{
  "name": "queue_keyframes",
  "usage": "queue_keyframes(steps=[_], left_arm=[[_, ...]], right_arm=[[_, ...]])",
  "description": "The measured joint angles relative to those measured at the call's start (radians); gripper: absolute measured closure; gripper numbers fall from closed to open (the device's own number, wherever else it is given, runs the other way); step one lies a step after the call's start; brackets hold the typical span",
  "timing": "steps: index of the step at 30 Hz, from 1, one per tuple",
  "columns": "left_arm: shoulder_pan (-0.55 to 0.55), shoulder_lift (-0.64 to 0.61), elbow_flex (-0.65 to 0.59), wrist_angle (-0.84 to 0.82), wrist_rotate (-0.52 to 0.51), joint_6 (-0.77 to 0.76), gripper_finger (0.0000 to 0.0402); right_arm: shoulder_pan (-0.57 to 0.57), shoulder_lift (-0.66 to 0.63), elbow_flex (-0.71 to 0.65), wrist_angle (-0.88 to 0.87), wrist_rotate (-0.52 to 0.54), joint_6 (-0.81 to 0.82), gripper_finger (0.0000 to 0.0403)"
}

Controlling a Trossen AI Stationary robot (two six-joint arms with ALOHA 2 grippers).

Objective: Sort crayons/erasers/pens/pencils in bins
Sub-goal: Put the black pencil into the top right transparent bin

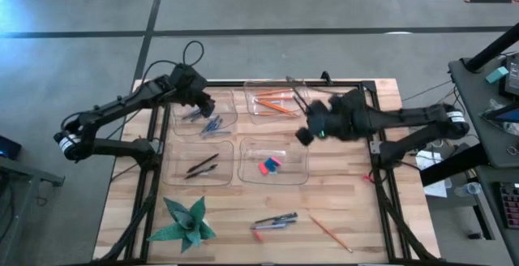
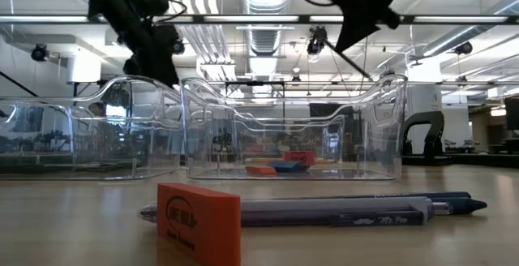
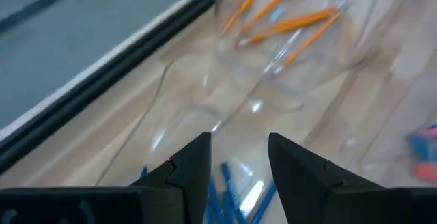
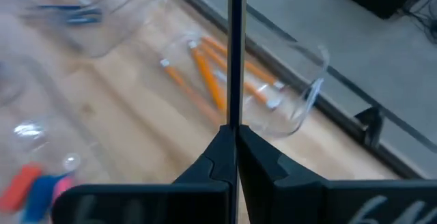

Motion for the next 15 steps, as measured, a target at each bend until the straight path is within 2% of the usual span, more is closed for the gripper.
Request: queue_keyframes(steps=[3,8,12,15], left_arm=[[0.000,0.000,0.038,0.005,0.050,-0.051,0.0269],[-0.001,-0.001,0.093,0.043,0.184,-0.149,0.0269],[-0.002,-0.002,0.109,0.138,0.319,-0.242,0.0269],[-0.004,-0.003,0.117,0.234,0.391,-0.295,0.0269]], right_arm=[[-0.122,0.000,-0.003,0.076,-0.089,-0.139,0.0396],[-0.282,0.000,-0.030,0.308,-0.270,-0.385,0.0395],[-0.393,0.011,-0.060,0.470,-0.410,-0.497,0.0395],[-0.464,0.050,-0.067,0.519,-0.486,-0.543,0.0395]])
